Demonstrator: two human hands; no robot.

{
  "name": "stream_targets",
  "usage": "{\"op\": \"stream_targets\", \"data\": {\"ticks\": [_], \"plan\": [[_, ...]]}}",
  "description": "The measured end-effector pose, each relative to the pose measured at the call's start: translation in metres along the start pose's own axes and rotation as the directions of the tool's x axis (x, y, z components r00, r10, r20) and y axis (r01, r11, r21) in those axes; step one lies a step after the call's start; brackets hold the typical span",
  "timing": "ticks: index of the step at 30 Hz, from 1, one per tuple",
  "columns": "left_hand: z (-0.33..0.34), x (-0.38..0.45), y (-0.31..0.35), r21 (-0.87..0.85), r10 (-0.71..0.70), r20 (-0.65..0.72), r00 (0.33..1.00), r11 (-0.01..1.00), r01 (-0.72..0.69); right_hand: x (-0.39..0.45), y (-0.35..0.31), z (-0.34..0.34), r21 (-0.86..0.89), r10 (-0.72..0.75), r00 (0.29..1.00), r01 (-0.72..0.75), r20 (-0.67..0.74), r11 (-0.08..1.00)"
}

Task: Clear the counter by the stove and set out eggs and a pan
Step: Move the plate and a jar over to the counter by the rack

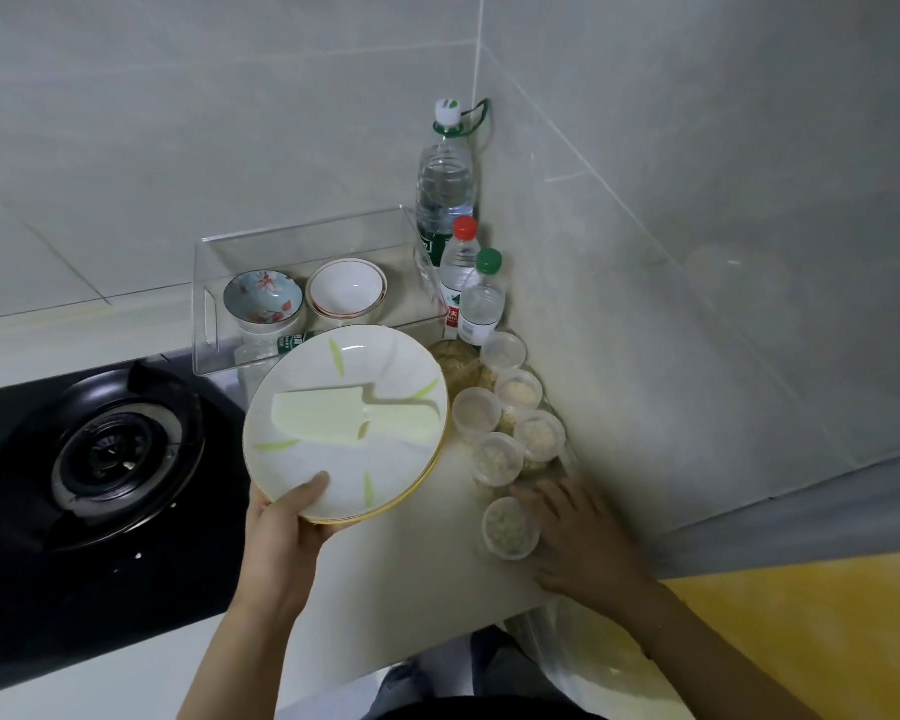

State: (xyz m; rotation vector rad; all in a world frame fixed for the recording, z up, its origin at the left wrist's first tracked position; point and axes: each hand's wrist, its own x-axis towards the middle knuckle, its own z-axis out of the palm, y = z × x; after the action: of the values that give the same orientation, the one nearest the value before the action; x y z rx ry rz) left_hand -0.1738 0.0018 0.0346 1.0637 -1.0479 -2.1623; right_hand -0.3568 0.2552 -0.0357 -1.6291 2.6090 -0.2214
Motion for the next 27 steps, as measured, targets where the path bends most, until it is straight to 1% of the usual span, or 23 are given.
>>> {"op": "stream_targets", "data": {"ticks": [3, 6, 10, 14, 17, 21, 27], "plan": [[-0.004, -0.001, 0.004, -0.009, -0.017, 0.011, 1.0, 1.0, 0.017, 0.006, 0.002, -0.002, -0.047, -0.086, 0.996, 0.085, -0.015, 0.995], [-0.006, -0.003, 0.007, -0.006, -0.041, 0.013, 0.999, 0.999, 0.041, 0.015, 0.005, -0.003, -0.071, -0.14, 0.989, 0.143, 0.049, 0.987], [-0.007, -0.006, 0.011, 0.004, -0.042, 0.035, 0.999, 0.999, 0.042, 0.025, 0.009, -0.004, -0.054, -0.215, 0.972, 0.221, 0.098, 0.974], [-0.009, -0.007, 0.014, 0.006, -0.031, 0.068, 0.997, 1.0, 0.03, 0.028, 0.007, -0.005, -0.032, -0.266, 0.96, 0.27, 0.085, 0.962], [-0.012, -0.008, 0.013, -0.004, -0.034, 0.063, 0.997, 0.999, 0.034, 0.029, 0.001, -0.004, -0.002, -0.276, 0.96, 0.276, 0.05, 0.961], [-0.015, -0.007, 0.012, -0.016, -0.034, 0.054, 0.998, 0.999, 0.035, 0.031, -0.002, -0.001, -0.001, -0.257, 0.965, 0.257, 0.043, 0.966], [-0.019, -0.009, 0.013, -0.03, -0.026, 0.038, 0.999, 0.999, 0.027, 0.025, -0.001, -0.002, 0.019, -0.196, 0.981, 0.196, -0.001, 0.98]]}}
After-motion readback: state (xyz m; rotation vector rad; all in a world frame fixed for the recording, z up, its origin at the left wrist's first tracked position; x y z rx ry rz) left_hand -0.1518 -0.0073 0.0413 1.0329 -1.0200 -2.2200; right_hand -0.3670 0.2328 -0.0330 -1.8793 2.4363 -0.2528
